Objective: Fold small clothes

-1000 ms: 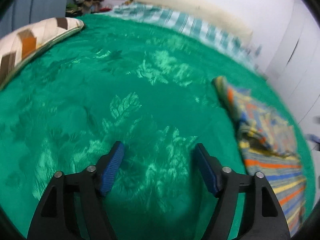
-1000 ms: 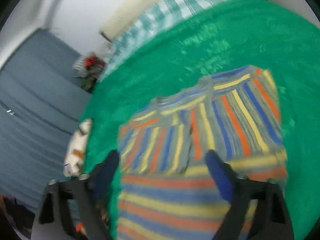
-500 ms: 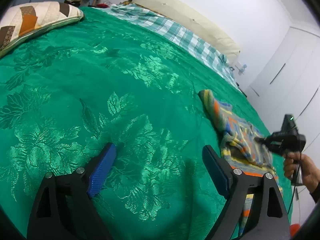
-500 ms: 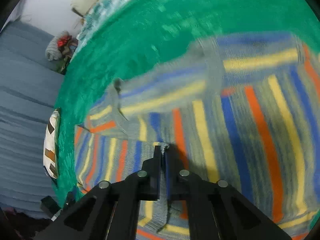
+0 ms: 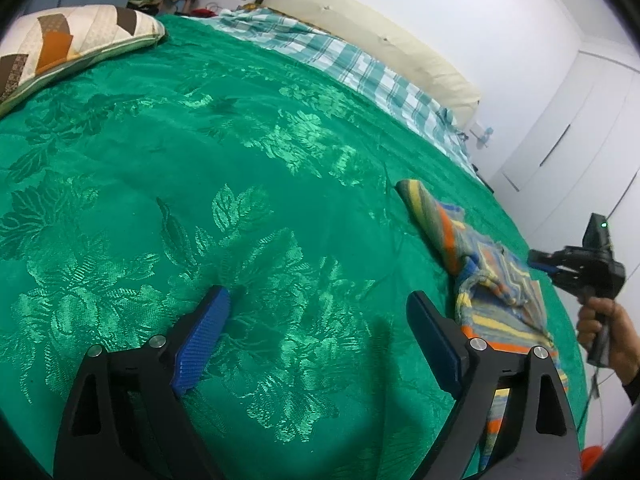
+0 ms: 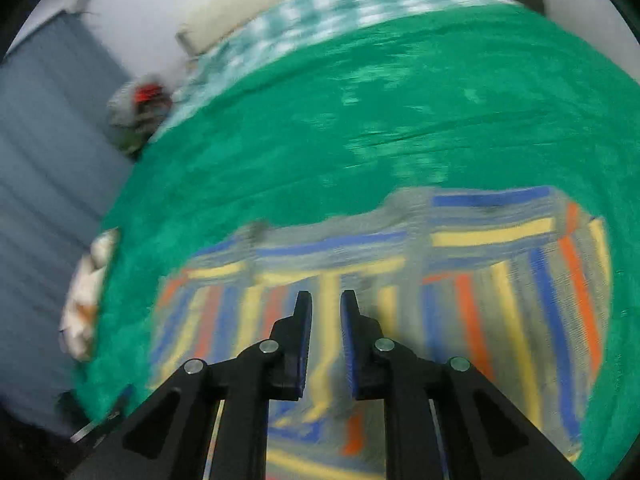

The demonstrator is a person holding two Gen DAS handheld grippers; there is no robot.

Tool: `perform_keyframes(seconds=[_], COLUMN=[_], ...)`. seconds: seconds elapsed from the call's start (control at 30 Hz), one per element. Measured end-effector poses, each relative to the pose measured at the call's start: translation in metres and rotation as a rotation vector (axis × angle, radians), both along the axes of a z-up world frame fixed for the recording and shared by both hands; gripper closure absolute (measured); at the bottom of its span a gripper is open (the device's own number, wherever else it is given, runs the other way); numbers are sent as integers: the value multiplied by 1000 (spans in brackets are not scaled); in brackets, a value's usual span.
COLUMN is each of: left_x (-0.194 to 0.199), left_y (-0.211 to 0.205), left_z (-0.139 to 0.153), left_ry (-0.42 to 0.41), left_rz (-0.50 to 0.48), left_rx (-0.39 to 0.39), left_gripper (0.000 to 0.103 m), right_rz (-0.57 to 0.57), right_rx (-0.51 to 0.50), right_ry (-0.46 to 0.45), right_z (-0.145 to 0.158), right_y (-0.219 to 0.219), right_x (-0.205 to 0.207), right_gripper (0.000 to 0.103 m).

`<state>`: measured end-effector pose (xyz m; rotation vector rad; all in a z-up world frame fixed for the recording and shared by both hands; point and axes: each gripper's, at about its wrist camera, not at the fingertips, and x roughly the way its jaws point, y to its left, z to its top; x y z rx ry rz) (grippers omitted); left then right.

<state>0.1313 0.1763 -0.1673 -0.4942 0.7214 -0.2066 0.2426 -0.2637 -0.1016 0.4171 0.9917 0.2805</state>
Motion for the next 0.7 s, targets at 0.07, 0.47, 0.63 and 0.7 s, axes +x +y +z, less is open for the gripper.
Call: perform_keyframes(seconds=[0.07, 0.47, 0.63, 0.7], left_x=[0, 23, 82, 96], left_y=[-1, -64, -136, -143], left_z=[0, 69, 67, 25], left_ry=[2, 11, 110, 299], left_rz=[-1, -92, -164, -144], left_rx=[6, 85, 194, 279], left_gripper=[12, 12, 19, 72], right_rz=[112, 195, 161, 157], right_rx=[49, -231, -205, -207], right_ry=[26, 8, -59, -62], right_z=[-2, -4, 14, 18], right_y=[14, 29, 25, 24], right_x=[-5, -67, -87, -90], right_gripper=[87, 79, 73, 73])
